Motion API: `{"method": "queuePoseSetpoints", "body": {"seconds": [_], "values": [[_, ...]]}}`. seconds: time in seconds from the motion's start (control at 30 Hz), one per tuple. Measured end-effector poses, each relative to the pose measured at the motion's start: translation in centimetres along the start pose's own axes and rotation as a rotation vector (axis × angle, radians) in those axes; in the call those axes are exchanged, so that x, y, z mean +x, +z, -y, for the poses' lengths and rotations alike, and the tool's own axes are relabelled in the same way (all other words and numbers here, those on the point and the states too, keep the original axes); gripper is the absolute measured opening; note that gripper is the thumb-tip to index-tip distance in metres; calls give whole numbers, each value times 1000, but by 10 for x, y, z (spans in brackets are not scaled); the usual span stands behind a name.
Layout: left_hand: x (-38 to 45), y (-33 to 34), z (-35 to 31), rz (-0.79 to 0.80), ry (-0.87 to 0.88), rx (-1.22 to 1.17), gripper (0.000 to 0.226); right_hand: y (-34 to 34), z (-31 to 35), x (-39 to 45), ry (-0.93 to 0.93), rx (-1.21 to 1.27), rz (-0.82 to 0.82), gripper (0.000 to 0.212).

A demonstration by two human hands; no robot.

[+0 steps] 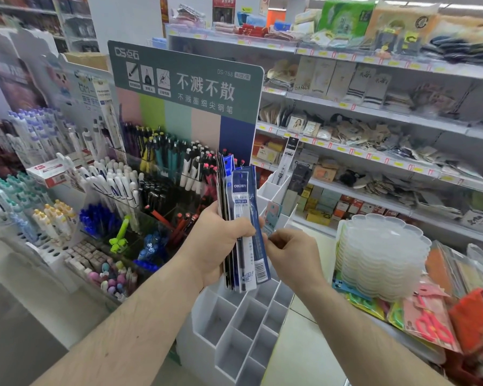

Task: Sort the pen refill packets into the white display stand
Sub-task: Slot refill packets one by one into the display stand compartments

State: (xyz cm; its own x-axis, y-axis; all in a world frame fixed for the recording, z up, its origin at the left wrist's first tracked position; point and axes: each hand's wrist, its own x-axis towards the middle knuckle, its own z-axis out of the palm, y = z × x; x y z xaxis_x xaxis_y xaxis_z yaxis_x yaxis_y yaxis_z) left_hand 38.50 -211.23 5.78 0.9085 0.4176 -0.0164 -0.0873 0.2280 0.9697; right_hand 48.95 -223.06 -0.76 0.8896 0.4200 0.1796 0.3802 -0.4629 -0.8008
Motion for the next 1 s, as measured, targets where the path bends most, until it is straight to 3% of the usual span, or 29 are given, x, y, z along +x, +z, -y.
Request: {"method": "queuePoseSetpoints", "body": {"seconds": [0.13,0.2,0.3,0.37,0.47,0.63,0.87,1.0], "values": [[1,-1,1,-2,10,10,29,-6,9,-3,31,7,85,17],[1,-1,3,3,10,12,25,-17,18,-5,75,74,-10,10],[2,-2,5,-5,13,-2,24,-41,35,-16,92,447,-204,16],[3,-2,6,-9,18,8,30,-49,51,-29,12,569,-108,18],[3,-2,6,-12,21,-11,42,-44,64,-39,-114,385,93,37],[0,-2,1,49,12,-17,37,-37,60,-34,-168,260,43,20],[-1,-6,0,93,-9,73,30,-44,61,-40,-7,495,38,9],[0,-4,2,60,-10,90,29,-51,63,-38,184,730,-30,22]]}}
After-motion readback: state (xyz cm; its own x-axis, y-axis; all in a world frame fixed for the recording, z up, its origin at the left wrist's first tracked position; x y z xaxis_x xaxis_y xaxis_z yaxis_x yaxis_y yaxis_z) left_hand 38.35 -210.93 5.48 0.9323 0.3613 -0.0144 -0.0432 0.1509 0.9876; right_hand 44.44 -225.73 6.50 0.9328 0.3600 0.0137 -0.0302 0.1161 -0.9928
